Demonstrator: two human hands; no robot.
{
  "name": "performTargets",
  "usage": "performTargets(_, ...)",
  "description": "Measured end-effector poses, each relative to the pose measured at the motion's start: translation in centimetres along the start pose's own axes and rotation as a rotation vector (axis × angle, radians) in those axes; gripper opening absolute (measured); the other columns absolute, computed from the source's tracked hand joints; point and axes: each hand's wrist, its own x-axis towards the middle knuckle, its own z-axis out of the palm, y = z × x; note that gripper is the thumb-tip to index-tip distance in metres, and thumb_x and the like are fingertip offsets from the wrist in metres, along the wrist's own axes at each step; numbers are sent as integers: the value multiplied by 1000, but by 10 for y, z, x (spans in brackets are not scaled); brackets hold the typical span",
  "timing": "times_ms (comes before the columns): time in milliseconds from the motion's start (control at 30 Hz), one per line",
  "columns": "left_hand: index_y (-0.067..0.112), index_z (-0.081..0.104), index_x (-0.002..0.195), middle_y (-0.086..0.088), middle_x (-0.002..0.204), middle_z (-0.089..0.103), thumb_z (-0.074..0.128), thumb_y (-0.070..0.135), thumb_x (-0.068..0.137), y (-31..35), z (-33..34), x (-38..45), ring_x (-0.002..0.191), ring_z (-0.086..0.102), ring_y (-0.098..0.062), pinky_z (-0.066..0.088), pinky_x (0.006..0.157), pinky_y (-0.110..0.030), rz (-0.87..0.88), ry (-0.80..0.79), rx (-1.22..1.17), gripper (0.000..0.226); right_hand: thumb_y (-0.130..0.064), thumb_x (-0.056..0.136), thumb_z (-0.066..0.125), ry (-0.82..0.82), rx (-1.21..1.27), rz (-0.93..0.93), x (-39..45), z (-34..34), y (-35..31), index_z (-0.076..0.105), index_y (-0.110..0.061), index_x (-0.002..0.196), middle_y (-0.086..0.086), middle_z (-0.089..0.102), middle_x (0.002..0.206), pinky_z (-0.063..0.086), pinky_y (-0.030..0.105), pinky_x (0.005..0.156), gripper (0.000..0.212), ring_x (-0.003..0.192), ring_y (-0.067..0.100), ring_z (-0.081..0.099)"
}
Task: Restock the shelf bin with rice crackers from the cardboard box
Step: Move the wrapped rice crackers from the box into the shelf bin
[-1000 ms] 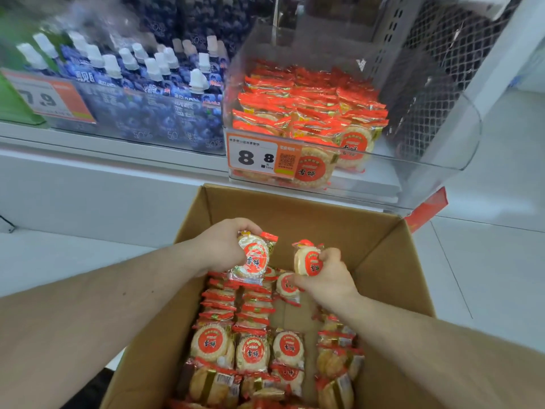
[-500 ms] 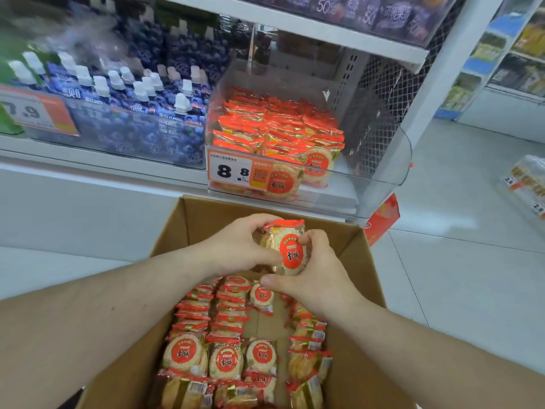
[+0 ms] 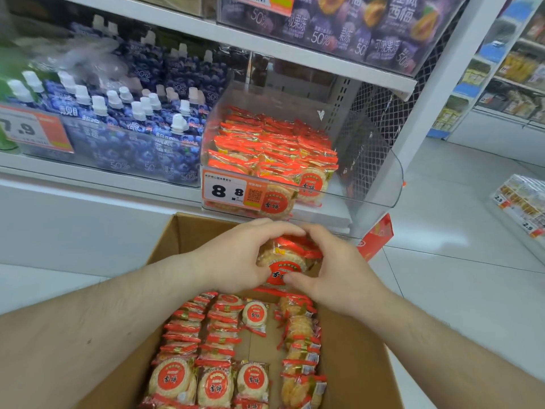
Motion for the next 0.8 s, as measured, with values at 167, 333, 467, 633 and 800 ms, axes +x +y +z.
performTargets(167, 63, 22, 132, 19, 126, 49, 68, 4, 79, 7, -9, 3, 109, 54, 2, 47, 93, -22, 30, 77, -72, 92, -38, 75, 80, 65, 34, 0, 3, -9, 6, 59, -29, 125, -13, 66, 112, 48, 26, 92, 55, 104, 7, 60)
performTargets(333, 58, 13, 135, 25, 128, 37, 69, 17, 82, 18, -16, 6, 132, 29, 0, 25, 112, -23, 45, 232, 60, 88, -28, 73, 80, 266, 35, -71, 11, -34, 7, 67, -22, 116, -10, 68, 102, 44, 15, 88, 45, 94, 10, 63)
performTargets(467, 44, 12, 149, 22, 155, 14, 62, 26, 83, 13, -24, 11, 143, -8, -1, 0, 116, -43, -83, 287, 347, 85, -21, 76, 79, 470, -53, 24, 28, -89, 7, 66, -22, 116, -8, 64, 96, 40, 18, 83, 42, 90, 11, 58)
performTargets(633, 38, 2, 152, 17, 160, -8, 56, 19, 80, 6, -20, 15, 144, -24, -14, -8, 116, -46, -205, 189, 493, 92, -29, 81, 76, 287, -262, 176, 66, -117, 11, 64, -24, 119, 0, 68, 108, 43, 30, 86, 40, 104, 23, 59)
performTargets(800, 38, 5, 151, 18, 159, -11, 57, 13, 76, 3, -20, 18, 144, -22, -17, -5, 117, -49, -220, 183, 531, 95, -34, 76, 79, 21, -360, 268, 114, -90, 31, 64, -21, 123, 2, 67, 117, 36, 22, 79, 52, 103, 20, 59)
